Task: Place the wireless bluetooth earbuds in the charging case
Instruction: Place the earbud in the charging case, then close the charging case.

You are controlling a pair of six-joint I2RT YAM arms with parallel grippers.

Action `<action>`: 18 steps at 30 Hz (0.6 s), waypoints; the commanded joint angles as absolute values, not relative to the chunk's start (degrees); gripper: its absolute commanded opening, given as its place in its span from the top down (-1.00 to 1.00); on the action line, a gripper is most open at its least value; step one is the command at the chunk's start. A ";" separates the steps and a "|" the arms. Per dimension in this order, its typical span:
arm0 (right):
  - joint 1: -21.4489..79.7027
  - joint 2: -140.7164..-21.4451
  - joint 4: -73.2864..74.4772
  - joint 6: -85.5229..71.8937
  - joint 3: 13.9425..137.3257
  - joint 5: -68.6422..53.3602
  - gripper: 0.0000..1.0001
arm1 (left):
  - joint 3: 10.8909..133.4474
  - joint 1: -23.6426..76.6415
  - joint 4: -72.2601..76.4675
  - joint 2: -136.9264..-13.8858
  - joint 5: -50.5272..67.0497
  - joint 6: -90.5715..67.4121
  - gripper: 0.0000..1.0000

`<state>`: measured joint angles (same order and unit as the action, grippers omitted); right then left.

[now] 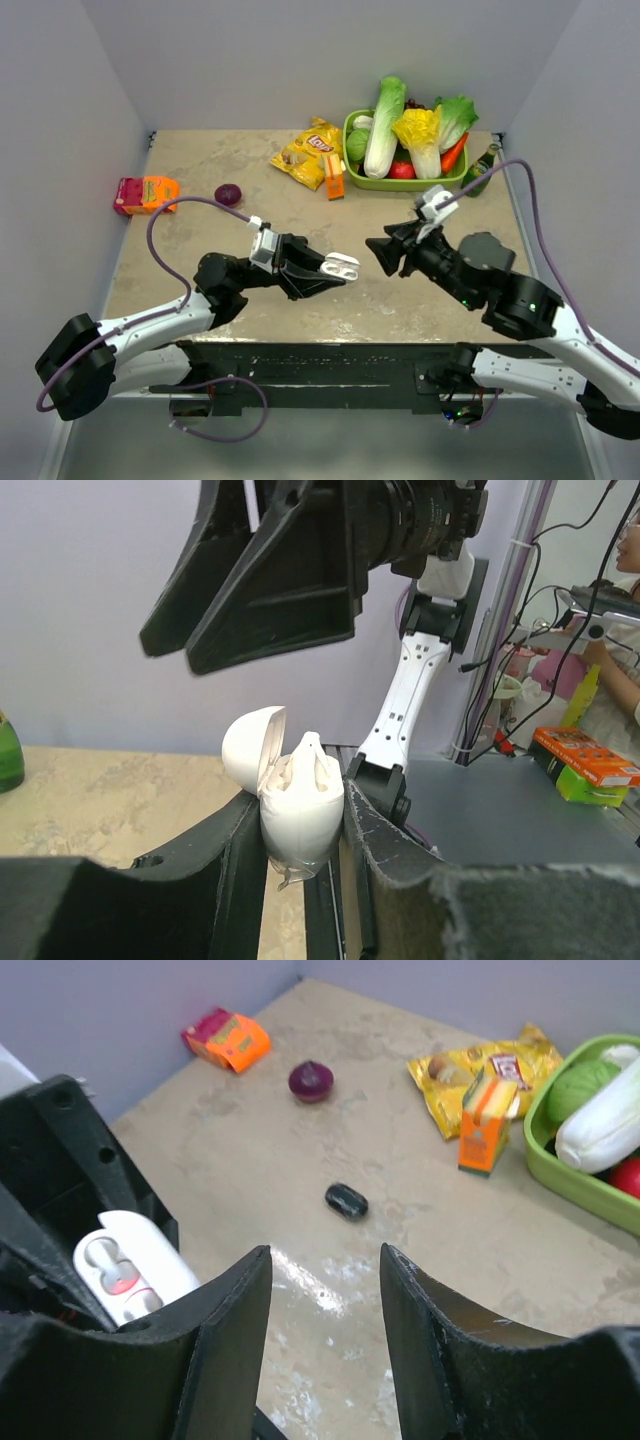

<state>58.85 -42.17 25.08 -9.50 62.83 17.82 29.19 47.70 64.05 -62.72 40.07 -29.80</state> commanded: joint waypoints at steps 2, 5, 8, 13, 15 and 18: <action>58.97 -47.10 26.72 -11.69 65.39 21.09 0.01 | 27.86 47.90 65.74 -61.26 39.73 -27.42 1.00; 58.97 -48.42 26.46 -11.60 65.57 19.17 0.01 | 27.33 47.90 65.74 -61.00 39.81 -27.33 1.00; 58.97 -48.87 26.02 -11.34 65.48 16.19 0.03 | 27.07 47.90 65.83 -61.08 39.73 -27.16 1.00; 58.97 -48.60 25.31 -10.72 64.60 11.61 0.06 | 26.81 47.90 65.74 -61.00 39.29 -27.07 1.00; 58.97 -48.87 24.96 -10.29 64.42 9.42 0.07 | 26.72 47.90 65.74 -61.08 38.94 -26.98 1.00; 58.97 -49.39 25.49 -9.93 64.42 7.39 0.08 | 26.89 47.90 65.83 -61.08 38.76 -26.89 1.00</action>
